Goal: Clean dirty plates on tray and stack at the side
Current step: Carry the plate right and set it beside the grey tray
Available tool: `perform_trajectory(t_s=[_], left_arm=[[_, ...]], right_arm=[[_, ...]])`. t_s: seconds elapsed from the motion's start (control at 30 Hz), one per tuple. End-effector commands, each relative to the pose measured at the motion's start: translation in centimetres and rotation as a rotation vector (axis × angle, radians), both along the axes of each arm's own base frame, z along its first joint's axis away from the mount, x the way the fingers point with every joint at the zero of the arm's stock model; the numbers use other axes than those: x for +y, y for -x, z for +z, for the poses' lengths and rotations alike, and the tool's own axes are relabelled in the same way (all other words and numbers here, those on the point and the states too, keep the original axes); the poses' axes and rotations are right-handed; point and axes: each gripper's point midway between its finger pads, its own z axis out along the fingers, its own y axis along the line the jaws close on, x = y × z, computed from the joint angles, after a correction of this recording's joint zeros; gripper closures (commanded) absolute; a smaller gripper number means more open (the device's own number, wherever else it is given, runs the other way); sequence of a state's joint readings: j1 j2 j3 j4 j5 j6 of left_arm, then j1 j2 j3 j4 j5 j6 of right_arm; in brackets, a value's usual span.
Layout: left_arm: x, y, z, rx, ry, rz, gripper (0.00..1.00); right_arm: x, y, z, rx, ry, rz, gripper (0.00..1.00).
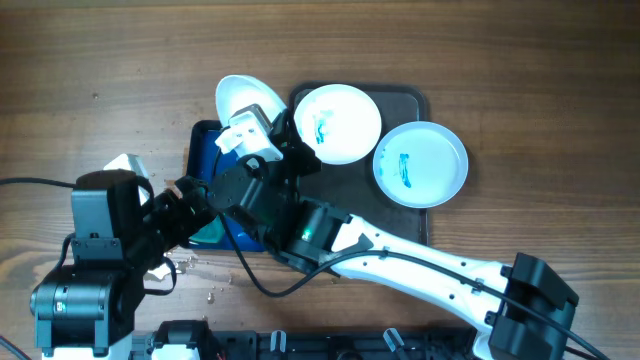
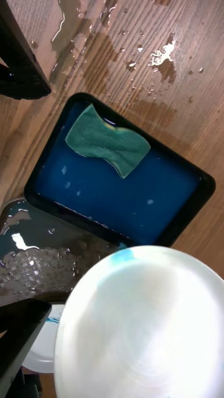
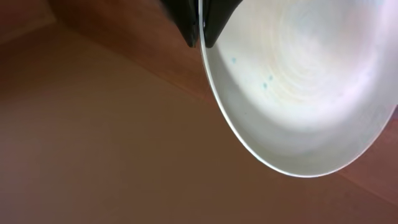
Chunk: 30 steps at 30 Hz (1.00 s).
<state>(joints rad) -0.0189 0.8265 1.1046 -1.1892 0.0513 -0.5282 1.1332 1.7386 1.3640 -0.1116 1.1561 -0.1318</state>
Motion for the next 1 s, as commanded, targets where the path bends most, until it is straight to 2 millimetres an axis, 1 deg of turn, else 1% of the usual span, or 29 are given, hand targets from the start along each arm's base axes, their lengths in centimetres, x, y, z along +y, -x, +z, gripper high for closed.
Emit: perform_trajectory(t_s=[0.0,0.03,0.1,0.13,0.2,0.3,0.4,0.6,0.63,0.67,0.7,0.73,0.8,0.83,0.87,0.9,0.93,0.97], left_arm=[[-0.1,-0.1,0.5,-0.015,0.009,-0.004,0.0],[-0.1,-0.1,0.5,-0.015,0.009,-0.004,0.0],[-0.1,-0.1,0.5,-0.015,0.009,-0.003,0.0],[-0.1,-0.1,0.5,-0.015,0.009,-0.003,0.0],[-0.1,-0.1,0.5,-0.015,0.009,-0.003,0.0],[-0.1,-0.1,0.5,-0.015,0.009,-0.004,0.0],[-0.1,-0.1,0.5,-0.015,0.009,-0.003,0.0],[-0.1,-0.1,0.5,-0.015,0.009,-0.004,0.0],[-0.1,-0.1,0.5,-0.015,0.009,-0.003,0.0],[-0.1,-0.1,0.5,-0.015,0.009,-0.004,0.0],[-0.1,-0.1,0.5,-0.015,0.009,-0.003,0.0],[-0.1,-0.1,0.5,-0.015,0.009,-0.004,0.0],[-0.1,-0.1,0.5,-0.015,0.009,-0.004,0.0],[-0.1,-0.1,0.5,-0.015,0.009,-0.004,0.0],[-0.1,-0.1,0.5,-0.015,0.009,-0.003,0.0],[-0.1,-0.1,0.5,-0.015,0.009,-0.004,0.0],[-0.1,-0.1,0.5,-0.015,0.009,-0.003,0.0],[-0.1,-0.1,0.5,-0.015,0.009,-0.004,0.0]], right_arm=[[-0.4,0.5,1.9,-0.028,0.019,-0.007,0.96],[-0.4,0.5,2.1,-0.038,-0.026,-0.019,0.96],[0.1,0.9,2.1,-0.034,0.022,0.006,0.96],[-0.1,1.0,2.3,-0.042,0.029,-0.007,0.96],[-1.2,1.5,3.5,-0.095,0.014,-0.095,0.96],[-0.3,2.6,3.7,-0.101,0.024,-0.069,0.96],[0.2,3.1,3.7,-0.101,0.024,-0.051,0.96],[0.2,3.1,3.7,-0.102,0.009,-0.055,0.96],[-0.4,2.6,3.5,-0.107,-0.069,-0.082,0.96],[-1.2,1.7,2.9,-0.097,-0.14,-0.112,0.96],[-1.6,0.7,1.4,-0.048,-0.191,-0.103,0.96],[-1.7,-0.5,-2.0,0.104,-0.293,-0.065,0.96],[-2.5,-1.4,-7.2,0.395,-0.487,-0.068,0.96],[-3.0,-1.7,-8.5,0.517,-0.565,-0.062,0.96],[-3.2,-1.9,-8.8,0.649,-0.647,-0.012,0.96],[-3.6,-1.8,-7.9,0.739,-0.732,0.045,0.96],[-5.7,-2.0,-5.6,0.78,-0.827,0.076,0.96],[-7.7,-2.1,-4.0,0.768,-0.865,0.063,0.96]])
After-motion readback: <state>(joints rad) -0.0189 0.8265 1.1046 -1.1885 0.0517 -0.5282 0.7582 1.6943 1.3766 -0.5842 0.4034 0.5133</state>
